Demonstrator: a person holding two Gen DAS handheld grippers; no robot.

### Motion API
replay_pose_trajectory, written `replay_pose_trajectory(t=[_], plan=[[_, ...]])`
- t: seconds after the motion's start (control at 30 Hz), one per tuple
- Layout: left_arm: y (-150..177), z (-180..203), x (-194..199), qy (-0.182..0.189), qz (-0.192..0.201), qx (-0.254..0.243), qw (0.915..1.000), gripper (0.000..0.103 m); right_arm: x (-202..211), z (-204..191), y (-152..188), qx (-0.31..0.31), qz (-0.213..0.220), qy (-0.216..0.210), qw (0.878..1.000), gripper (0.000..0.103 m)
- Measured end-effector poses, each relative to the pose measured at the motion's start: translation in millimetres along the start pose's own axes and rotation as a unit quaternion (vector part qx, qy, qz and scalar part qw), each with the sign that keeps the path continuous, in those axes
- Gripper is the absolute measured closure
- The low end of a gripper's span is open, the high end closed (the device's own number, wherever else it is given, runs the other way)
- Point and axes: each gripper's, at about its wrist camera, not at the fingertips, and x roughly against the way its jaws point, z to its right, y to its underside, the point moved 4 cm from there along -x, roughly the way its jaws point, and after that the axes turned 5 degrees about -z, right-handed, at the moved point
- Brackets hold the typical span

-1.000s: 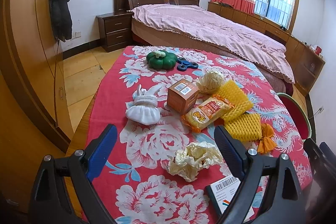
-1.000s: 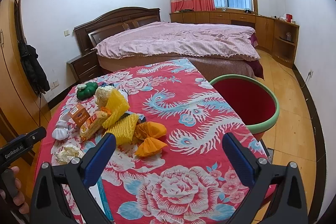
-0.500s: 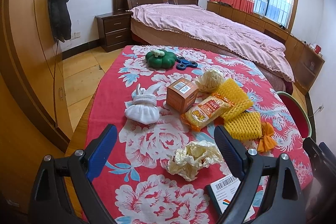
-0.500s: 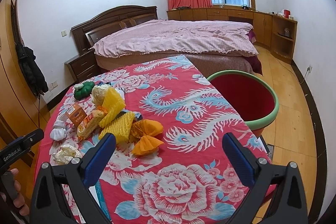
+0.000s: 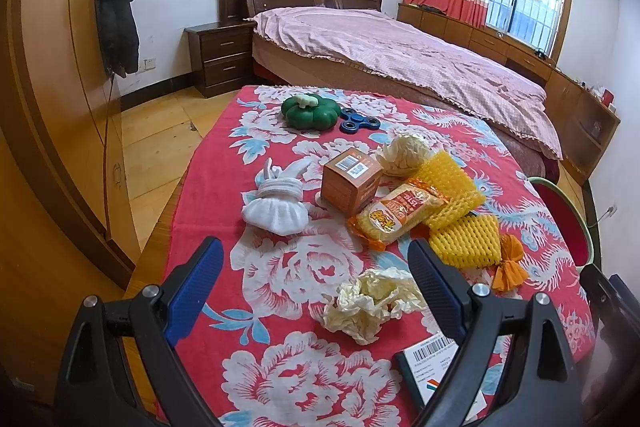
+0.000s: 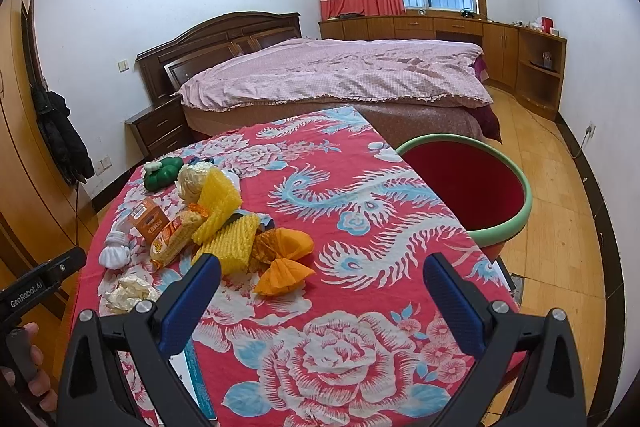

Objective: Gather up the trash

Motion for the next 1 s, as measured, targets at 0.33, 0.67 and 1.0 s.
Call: replay_pose_trajectory(t=[0.33,0.67,1.0], plan=[[-2.1,-4.8,1.8,0.0,0.002,0.001,1.0,0.01,-0.4,0.9,-0.2,0.0,0.0,0.0,1.0,0.0],[-6.6,-8.4,0.3,-0.007,-0.001,-0.008,0.9999,0.01,-0.5,-0.7,0.3,0.005,-0.006,-0.001,1.0,0.0],[-14.9,-25.5,-21.9,-0.01,-0.028,0.0,0.9996,0.01,-16.4,-7.2,1.9,0.02,-0.018,-0.006,1.0,0.0]])
